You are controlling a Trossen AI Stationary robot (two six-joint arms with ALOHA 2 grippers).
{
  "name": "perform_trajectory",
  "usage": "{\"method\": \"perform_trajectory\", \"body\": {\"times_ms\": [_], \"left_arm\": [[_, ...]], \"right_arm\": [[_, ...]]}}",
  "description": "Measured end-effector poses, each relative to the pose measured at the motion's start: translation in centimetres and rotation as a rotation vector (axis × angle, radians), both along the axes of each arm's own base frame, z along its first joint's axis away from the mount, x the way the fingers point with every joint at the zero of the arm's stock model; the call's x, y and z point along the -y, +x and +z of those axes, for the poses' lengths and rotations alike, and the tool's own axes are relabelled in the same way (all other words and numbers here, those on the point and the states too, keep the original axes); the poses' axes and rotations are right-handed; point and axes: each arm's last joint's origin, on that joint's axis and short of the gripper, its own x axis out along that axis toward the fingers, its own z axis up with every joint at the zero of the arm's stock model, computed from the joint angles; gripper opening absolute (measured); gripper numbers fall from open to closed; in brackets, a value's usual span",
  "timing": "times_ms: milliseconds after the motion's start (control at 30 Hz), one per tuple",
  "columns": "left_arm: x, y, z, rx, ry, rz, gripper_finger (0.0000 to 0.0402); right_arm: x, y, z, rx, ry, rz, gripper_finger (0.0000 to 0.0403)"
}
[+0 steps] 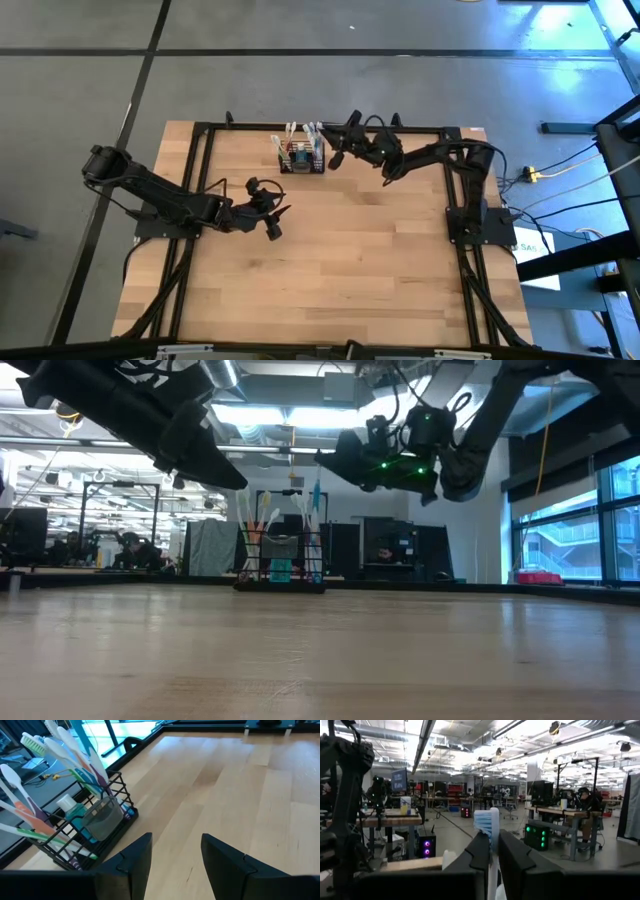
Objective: Pick & Place toothbrushing station
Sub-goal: Put the blue toothbrush into the black wire organizer
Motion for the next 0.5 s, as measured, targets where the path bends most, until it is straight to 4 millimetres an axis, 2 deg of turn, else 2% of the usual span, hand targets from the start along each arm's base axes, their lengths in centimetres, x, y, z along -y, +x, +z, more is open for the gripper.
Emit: {"method": "perform_trajectory", "body": {"times_ms": [267,500], "left_arm": [[0.0,0.0,0.0,0.0,-0.003,-0.005,0.0166],[0.0,0.0,0.0,-0.001,-0.003,-0.005,0.0166]], "right_arm": [[0.1,0.5,-2.2,-0.062,0.039,-0.001,0.0028],[0.0,0.6,-2.9,-0.087,0.056,-0.004,0.0028]]}}
